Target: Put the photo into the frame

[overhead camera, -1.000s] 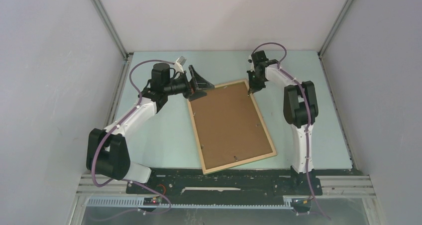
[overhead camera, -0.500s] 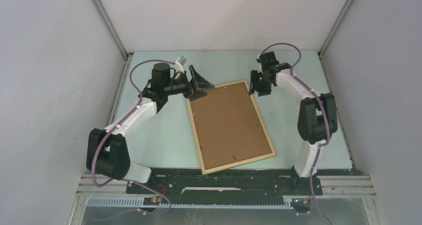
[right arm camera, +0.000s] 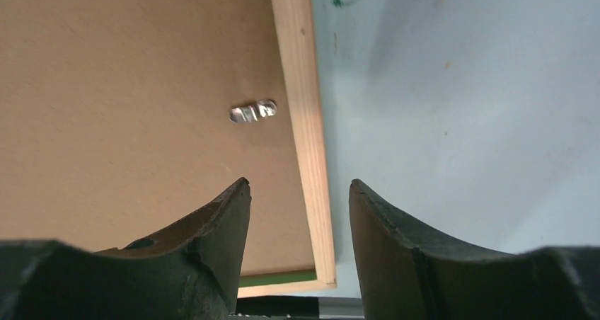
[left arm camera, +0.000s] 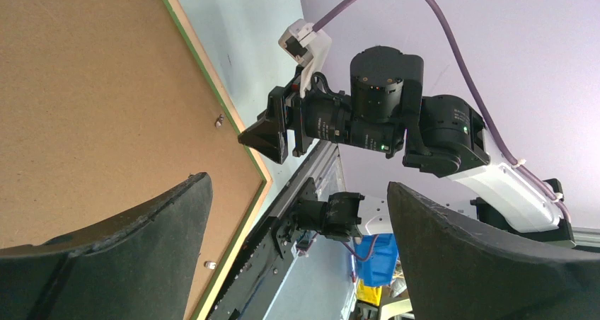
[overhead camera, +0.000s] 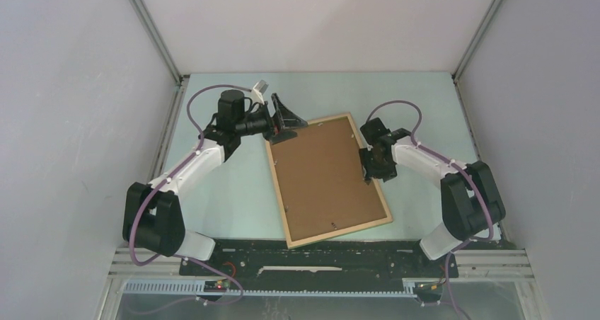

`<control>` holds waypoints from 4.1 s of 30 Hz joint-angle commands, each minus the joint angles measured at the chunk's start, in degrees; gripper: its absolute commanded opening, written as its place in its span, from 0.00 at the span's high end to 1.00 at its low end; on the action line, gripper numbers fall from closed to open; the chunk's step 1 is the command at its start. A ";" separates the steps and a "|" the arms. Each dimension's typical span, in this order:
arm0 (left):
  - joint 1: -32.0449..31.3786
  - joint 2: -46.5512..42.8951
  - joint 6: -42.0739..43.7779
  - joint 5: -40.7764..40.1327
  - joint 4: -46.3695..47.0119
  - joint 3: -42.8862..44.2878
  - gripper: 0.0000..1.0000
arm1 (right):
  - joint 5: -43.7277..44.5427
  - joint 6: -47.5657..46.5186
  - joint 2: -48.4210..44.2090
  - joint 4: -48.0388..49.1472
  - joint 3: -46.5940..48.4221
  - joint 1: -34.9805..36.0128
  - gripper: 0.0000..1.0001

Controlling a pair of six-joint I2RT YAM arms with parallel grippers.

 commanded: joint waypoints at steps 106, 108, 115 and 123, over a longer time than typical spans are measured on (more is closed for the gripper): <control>-1.23 -1.98 -1.15 2.12 3.07 -2.58 0.00 | 4.06 9.78 5.67 9.99 -0.93 -0.07 0.53; -1.11 -2.04 -1.15 2.12 3.07 -2.57 0.00 | 4.10 9.78 6.46 10.42 -1.03 -0.32 0.55; -1.15 -2.05 -1.15 2.16 3.07 -2.58 0.00 | 2.74 10.18 8.78 12.93 -3.38 -2.11 0.83; -1.19 -1.88 -1.15 2.10 3.07 -2.61 0.00 | 1.14 11.57 5.27 14.20 -5.14 -3.43 1.00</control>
